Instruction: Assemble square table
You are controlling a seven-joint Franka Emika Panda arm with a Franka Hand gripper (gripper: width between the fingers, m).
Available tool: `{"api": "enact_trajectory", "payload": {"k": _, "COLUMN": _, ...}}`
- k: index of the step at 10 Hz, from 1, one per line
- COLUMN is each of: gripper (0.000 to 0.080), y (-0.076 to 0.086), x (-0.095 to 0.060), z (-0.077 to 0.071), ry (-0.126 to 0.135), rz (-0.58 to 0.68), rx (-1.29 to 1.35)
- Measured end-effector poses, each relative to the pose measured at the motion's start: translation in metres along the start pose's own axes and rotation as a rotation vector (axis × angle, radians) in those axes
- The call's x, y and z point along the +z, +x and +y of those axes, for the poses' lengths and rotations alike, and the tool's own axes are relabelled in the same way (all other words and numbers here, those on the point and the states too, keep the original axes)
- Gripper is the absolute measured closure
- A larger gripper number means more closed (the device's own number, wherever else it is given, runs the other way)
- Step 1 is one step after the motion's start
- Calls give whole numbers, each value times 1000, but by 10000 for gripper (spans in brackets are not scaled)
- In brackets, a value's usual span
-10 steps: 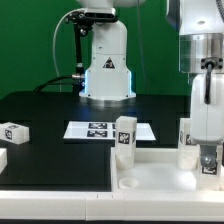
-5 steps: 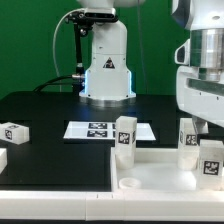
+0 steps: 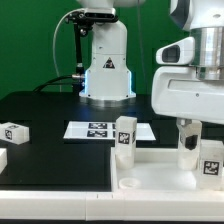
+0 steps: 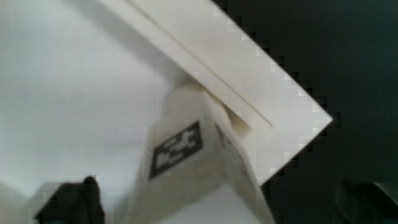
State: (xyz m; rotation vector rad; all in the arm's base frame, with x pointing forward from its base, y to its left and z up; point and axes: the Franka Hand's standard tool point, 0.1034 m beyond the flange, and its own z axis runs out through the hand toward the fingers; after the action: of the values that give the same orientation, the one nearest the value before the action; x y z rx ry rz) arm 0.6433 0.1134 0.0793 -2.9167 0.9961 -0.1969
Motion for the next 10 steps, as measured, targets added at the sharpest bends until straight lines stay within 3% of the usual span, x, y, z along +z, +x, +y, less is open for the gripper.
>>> {"api": "enact_trajectory", "payload": {"k": 3, "gripper": 151, "y": 2, "x": 1, "z": 1, "ry": -1, "rz": 14, "rx": -183}}
{"api": "enact_trajectory", "payload": {"k": 5, "gripper": 188, "y": 2, "x": 1, "z": 1, "ry": -1, "rz": 13, "rx": -131}}
{"api": "enact_trajectory", "payload": {"k": 7, "gripper": 476, "y": 1, "x": 2, "z": 2, "ry": 0, "rz": 12, "rx": -29}}
{"api": "enact_trajectory", "payload": {"k": 10, "gripper": 515, "y": 2, "x": 2, "z": 4, "ry": -4, "rz": 11, "rx": 150}}
